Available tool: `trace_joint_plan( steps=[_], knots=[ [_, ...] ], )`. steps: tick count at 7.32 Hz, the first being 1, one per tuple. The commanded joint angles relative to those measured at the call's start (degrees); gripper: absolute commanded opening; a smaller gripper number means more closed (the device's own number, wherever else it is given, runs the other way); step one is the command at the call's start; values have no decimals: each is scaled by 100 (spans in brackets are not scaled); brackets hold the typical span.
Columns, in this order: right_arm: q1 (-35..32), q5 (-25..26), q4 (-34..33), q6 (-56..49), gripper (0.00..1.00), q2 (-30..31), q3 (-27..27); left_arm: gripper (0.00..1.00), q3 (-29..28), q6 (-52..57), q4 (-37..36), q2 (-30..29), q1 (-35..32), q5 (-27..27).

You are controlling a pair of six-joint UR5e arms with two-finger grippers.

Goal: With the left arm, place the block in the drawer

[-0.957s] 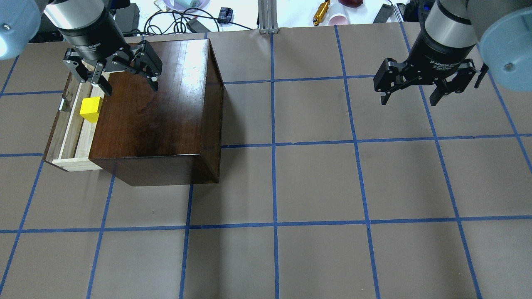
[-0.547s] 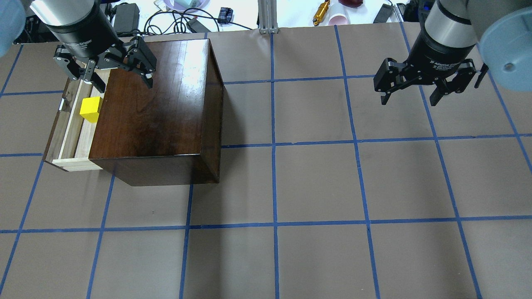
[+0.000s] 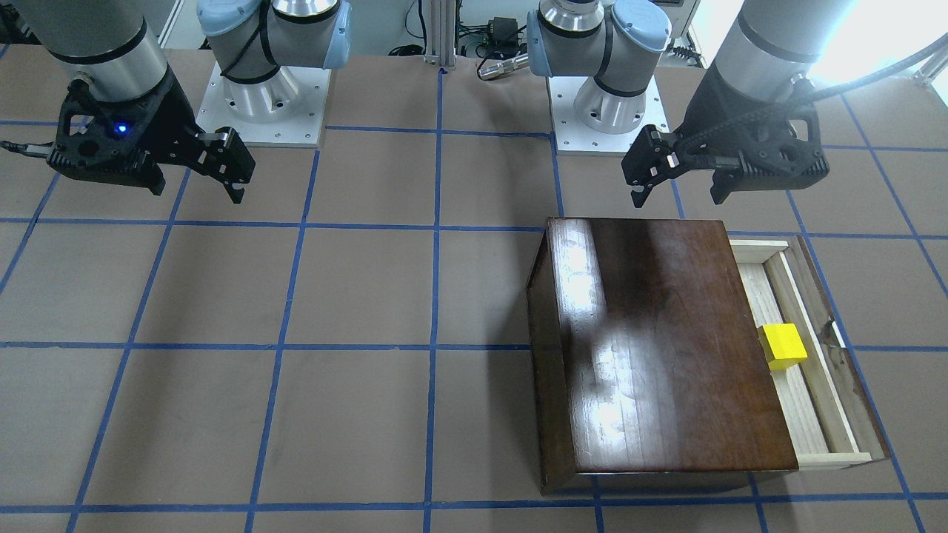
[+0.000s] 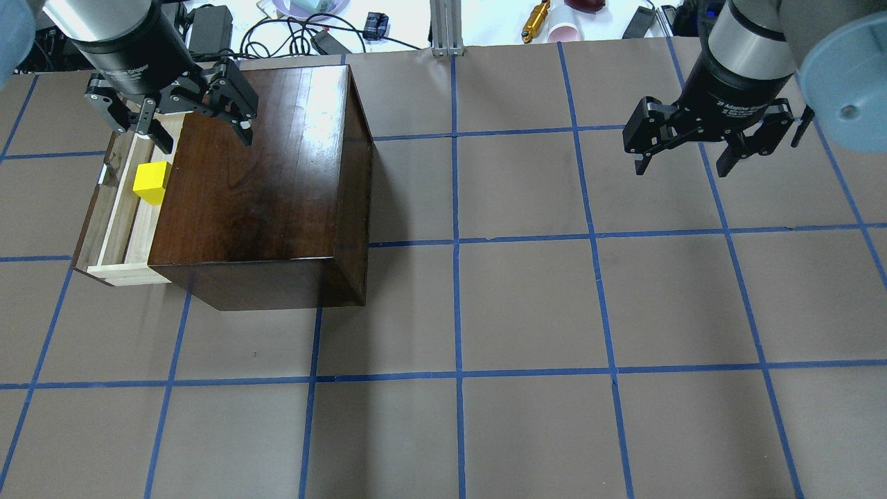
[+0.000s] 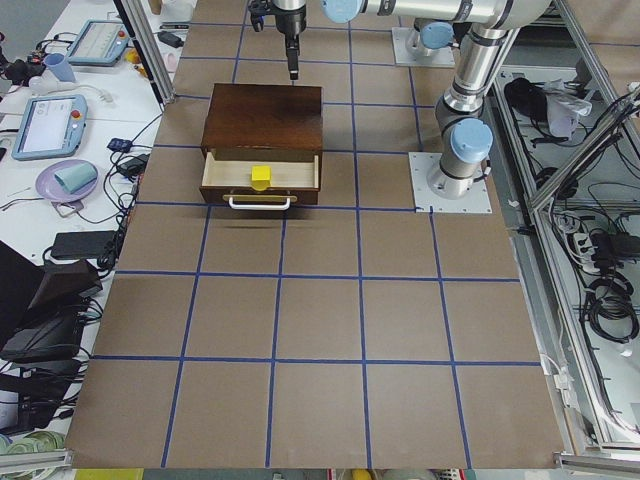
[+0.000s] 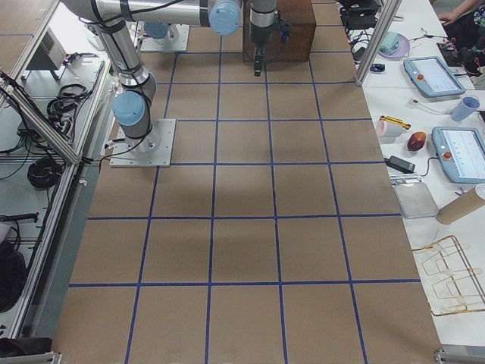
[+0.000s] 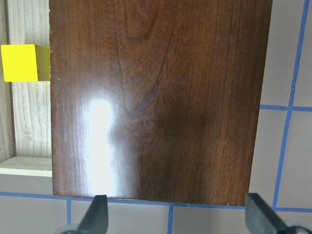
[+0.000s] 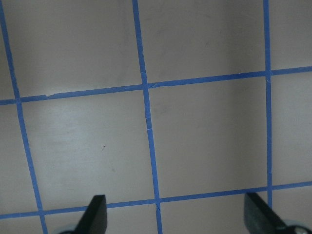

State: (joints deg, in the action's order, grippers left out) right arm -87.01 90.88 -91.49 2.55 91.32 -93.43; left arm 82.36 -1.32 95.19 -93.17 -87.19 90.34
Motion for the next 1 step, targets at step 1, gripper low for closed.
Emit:
trace_joint_plan(
  steps=[1],
  knots=[
    [0, 0, 0, 0, 100, 0, 0, 100, -1, 0, 0, 0, 0, -7]
  ],
)
